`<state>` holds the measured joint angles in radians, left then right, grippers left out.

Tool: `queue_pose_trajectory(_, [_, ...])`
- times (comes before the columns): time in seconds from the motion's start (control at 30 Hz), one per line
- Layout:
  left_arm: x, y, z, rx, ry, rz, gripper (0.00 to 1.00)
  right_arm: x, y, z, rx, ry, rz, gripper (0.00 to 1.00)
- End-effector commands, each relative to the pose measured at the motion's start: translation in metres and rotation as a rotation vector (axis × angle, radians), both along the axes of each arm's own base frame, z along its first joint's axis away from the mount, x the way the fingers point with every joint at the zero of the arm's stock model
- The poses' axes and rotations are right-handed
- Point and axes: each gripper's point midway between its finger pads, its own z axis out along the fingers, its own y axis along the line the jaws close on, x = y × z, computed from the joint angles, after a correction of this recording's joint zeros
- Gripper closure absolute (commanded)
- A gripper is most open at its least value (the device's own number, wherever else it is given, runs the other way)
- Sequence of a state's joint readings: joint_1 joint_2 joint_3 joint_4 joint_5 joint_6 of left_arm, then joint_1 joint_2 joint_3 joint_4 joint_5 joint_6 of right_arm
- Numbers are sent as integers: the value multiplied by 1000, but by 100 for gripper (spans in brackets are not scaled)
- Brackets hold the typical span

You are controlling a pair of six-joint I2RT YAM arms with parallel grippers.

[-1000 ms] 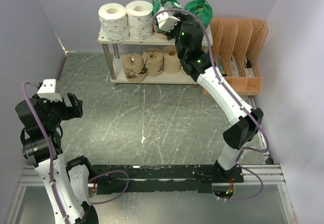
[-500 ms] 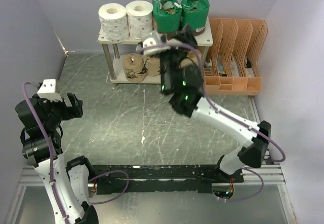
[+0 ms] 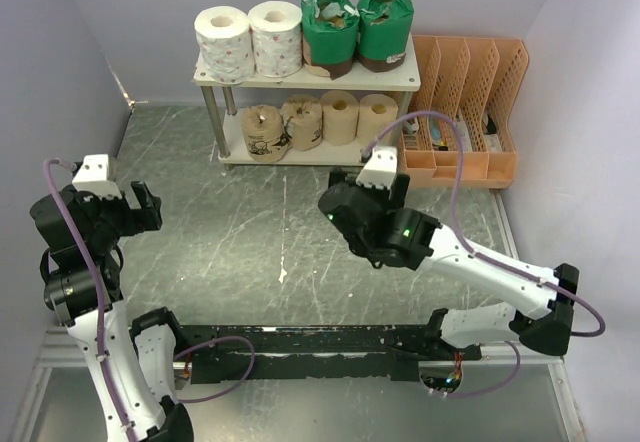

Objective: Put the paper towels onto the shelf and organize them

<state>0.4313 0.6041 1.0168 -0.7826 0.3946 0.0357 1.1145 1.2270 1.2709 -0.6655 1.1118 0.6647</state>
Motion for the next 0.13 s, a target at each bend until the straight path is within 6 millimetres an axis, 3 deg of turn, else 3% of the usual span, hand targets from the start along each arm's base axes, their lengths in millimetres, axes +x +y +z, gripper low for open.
queue_pose_trajectory(0.0, [1, 8, 5, 7, -23, 44, 1, -24, -41, -41, 113, 65, -136, 2])
queue_pose_trajectory(0.1, [-1, 8, 7, 11, -33, 48, 2, -33, -52, -32, 180, 43, -131, 0])
